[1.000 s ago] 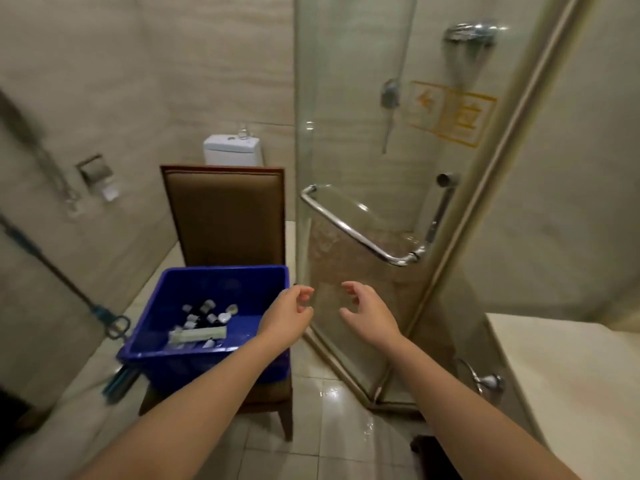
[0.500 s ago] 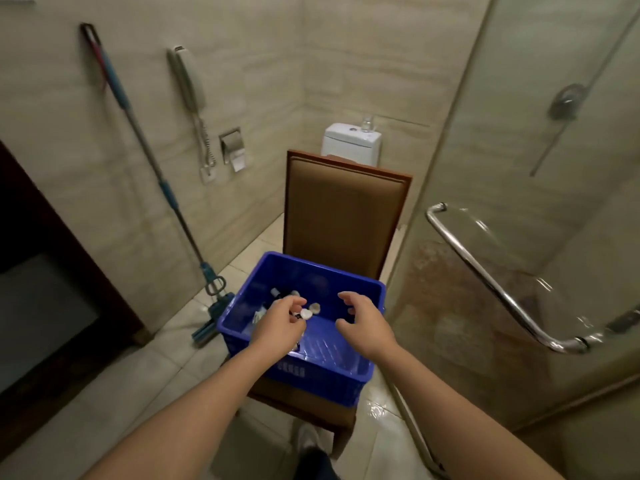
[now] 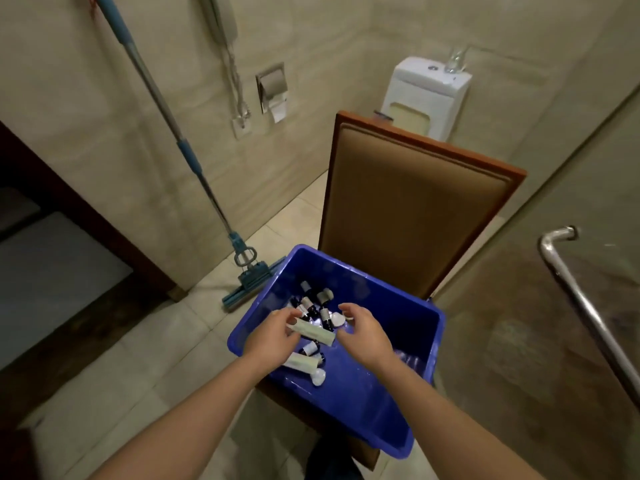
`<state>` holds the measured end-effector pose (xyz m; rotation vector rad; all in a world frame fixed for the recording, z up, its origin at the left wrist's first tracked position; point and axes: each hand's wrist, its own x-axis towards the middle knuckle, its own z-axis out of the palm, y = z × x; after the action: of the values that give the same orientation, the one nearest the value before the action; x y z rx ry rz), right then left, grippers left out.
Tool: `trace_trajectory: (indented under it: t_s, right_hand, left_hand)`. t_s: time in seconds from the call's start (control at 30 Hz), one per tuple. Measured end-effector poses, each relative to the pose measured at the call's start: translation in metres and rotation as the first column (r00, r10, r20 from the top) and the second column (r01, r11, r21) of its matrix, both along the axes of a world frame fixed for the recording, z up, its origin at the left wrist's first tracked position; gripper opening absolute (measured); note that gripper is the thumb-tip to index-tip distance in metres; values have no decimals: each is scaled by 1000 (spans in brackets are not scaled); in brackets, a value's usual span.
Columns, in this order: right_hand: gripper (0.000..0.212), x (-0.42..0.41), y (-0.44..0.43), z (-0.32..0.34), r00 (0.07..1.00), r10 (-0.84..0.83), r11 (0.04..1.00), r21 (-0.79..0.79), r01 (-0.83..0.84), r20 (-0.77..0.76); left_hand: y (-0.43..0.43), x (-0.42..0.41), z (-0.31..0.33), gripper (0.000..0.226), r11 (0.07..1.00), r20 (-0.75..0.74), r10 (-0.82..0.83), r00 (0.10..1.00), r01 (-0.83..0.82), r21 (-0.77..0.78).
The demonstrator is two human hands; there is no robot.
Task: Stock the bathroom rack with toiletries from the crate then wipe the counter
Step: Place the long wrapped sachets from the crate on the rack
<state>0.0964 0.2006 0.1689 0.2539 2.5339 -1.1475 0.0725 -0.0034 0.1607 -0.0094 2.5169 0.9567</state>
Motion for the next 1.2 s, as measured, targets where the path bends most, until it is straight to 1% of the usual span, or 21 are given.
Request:
trace_trajectory:
  t_s: [0.13,0.27,0.37,0.5,0.6,0.73,0.9,0.97,1.03,1.2]
  right_hand:
    - [50,-15,-3,-36,994,26,1000,-8,-25,102]
    - [53,-23,-8,-77,976,42,999,-30,-37,215]
    - [55,-28,-13,-109,956,54,999,-24,-49,289]
    - [55,-31,-23,-148,931,39,999,-24,-32,362]
    - [52,-31,-32,-173,912,22,999,-30,-10,409]
    - [51,-29,-41,-198,891,4,1000,-29,11,454]
    - [49,-31,-49,-220,882,-21,999,-19,34,471]
    - [44,-33,-51,-225,885,-54,998,-12,67,463]
    - [38,-35,-53,-228,889,-87,995,-11,104,450]
    - [29,-46,-56,-235,909,-173,982,-3,188,380]
  left_hand:
    - [-5,-14,-30,41,998,101,-21,995,26,-52]
    - [-8,-29,-64,49,990,201,-66,977,90,-112]
    - [-8,-41,-91,54,976,291,-111,950,160,-151]
    - [-7,-54,-128,56,946,362,-192,912,271,-179]
    - [-6,-62,-155,52,892,406,-277,871,390,-228]
    - [-3,-67,-184,49,824,438,-362,823,502,-264]
    - [-1,-71,-206,45,661,431,-489,758,645,-384]
    - [-1,-73,-212,38,603,425,-522,739,673,-430]
    - [-1,-73,-215,34,564,419,-544,727,687,-459]
    - [-4,-74,-222,31,509,414,-583,700,711,-485]
